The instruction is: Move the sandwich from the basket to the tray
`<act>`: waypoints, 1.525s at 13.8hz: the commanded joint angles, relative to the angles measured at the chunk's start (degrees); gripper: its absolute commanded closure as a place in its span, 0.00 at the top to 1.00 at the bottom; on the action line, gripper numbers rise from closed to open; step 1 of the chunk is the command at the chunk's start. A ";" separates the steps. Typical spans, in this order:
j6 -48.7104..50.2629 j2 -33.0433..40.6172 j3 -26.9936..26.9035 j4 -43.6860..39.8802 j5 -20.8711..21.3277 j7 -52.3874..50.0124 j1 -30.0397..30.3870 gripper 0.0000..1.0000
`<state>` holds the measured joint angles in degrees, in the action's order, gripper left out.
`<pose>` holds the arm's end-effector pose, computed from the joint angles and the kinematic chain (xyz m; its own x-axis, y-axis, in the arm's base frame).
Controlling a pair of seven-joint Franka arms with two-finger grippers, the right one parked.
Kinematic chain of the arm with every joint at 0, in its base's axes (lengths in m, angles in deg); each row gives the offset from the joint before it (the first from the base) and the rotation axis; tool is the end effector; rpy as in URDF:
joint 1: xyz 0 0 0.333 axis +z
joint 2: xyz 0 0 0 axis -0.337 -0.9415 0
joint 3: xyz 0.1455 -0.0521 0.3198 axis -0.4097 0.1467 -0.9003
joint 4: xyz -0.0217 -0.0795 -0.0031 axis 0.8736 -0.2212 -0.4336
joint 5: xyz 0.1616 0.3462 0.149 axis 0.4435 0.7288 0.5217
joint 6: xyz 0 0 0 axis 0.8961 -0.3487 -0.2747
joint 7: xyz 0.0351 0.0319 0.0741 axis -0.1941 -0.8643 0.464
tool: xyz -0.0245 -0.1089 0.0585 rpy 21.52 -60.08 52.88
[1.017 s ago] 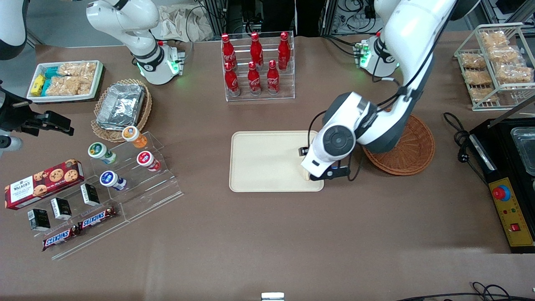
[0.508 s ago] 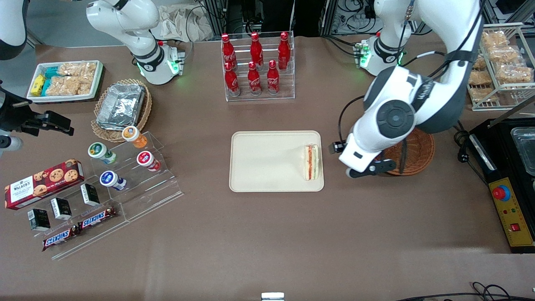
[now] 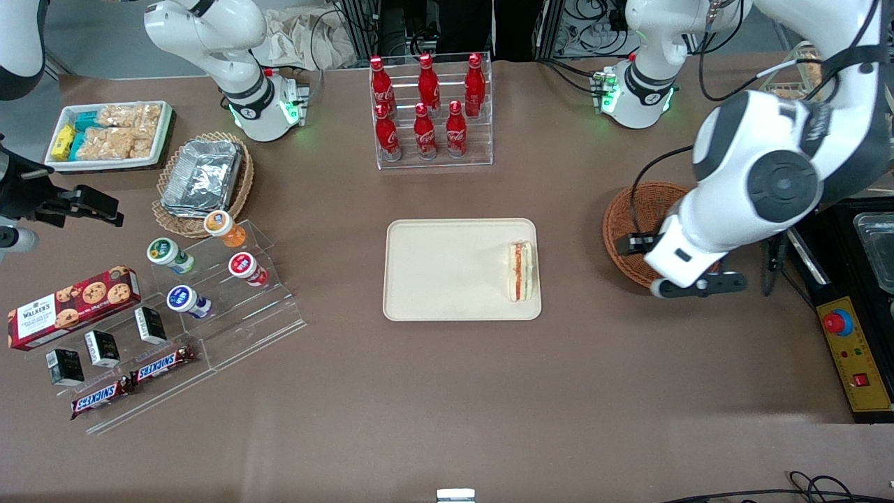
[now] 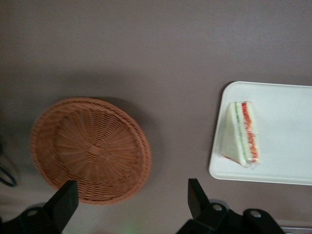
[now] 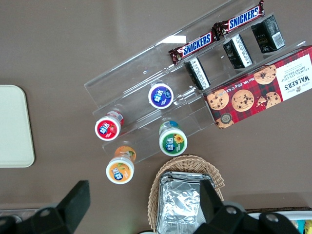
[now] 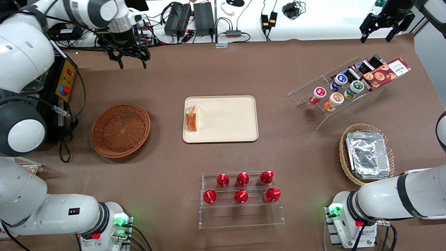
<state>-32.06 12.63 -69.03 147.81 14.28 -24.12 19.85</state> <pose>0.6151 -0.1535 0.5084 0.9855 0.0341 -0.1661 0.0290 -0.9990 -0.0327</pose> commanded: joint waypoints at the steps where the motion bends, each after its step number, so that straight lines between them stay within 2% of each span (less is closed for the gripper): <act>1: 0.78 4.36 -6.60 1.13 -0.31 9.68 -1.64 1.00; 4: 0.87 6.92 -14.25 1.13 -0.67 15.93 -3.84 1.00; 6: 1.66 8.67 -16.72 1.13 -0.93 18.84 -4.02 1.00; 9: 1.84 9.82 -18.04 0.00 -1.72 19.03 -3.40 1.00; 11: 2.27 9.82 -19.89 -1.32 -4.35 19.29 -3.40 1.00; 14: 3.42 9.74 -20.25 -2.91 -4.44 22.18 -3.32 1.00; 21: 3.51 9.56 -20.78 -3.79 -3.83 22.10 -3.40 1.00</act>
<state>-29.92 22.19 -89.16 145.31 10.57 -2.74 17.02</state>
